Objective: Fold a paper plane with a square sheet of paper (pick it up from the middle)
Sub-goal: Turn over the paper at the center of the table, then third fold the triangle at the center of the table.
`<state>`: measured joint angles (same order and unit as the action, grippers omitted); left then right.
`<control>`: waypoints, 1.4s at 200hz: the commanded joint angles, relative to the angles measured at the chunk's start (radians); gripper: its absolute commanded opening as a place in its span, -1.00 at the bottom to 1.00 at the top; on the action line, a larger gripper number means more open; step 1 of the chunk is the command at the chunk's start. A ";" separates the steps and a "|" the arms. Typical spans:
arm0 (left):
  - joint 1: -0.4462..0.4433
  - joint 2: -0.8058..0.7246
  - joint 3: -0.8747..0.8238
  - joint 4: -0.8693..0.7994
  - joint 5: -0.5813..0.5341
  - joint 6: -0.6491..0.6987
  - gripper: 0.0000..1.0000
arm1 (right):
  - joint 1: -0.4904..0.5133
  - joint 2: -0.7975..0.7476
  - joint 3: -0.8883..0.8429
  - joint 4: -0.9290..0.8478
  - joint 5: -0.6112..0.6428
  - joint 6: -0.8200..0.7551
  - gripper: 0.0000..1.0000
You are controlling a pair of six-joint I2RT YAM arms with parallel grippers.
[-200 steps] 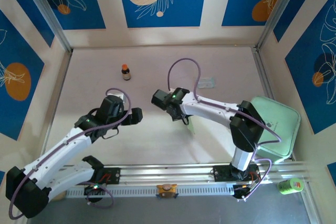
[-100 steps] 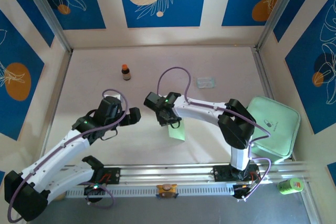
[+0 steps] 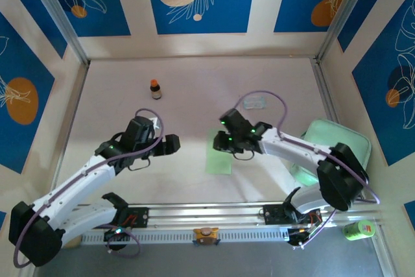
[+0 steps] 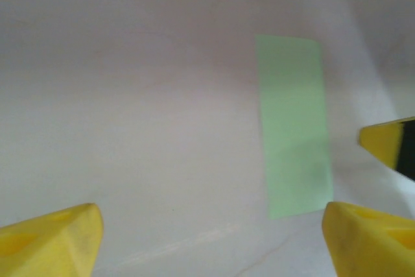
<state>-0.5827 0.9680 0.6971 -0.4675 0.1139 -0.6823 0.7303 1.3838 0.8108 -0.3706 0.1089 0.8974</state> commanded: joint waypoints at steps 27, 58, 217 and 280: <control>0.008 0.124 -0.001 0.206 0.201 -0.048 0.58 | -0.066 -0.009 -0.140 0.188 -0.213 0.094 -0.55; 0.009 0.118 -0.020 0.200 0.083 -0.048 0.60 | -0.063 0.096 -0.067 0.136 -0.228 0.087 -0.62; 0.113 0.093 -0.073 0.175 -0.290 -0.119 0.67 | -0.019 0.327 0.034 0.165 -0.224 0.101 -0.69; 0.121 0.164 -0.052 0.206 -0.111 -0.094 0.73 | 0.035 0.387 0.079 0.153 -0.211 0.109 -0.70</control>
<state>-0.4767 1.1023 0.6182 -0.2764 -0.1196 -0.7872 0.7364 1.7329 0.8600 -0.1482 -0.1127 1.0042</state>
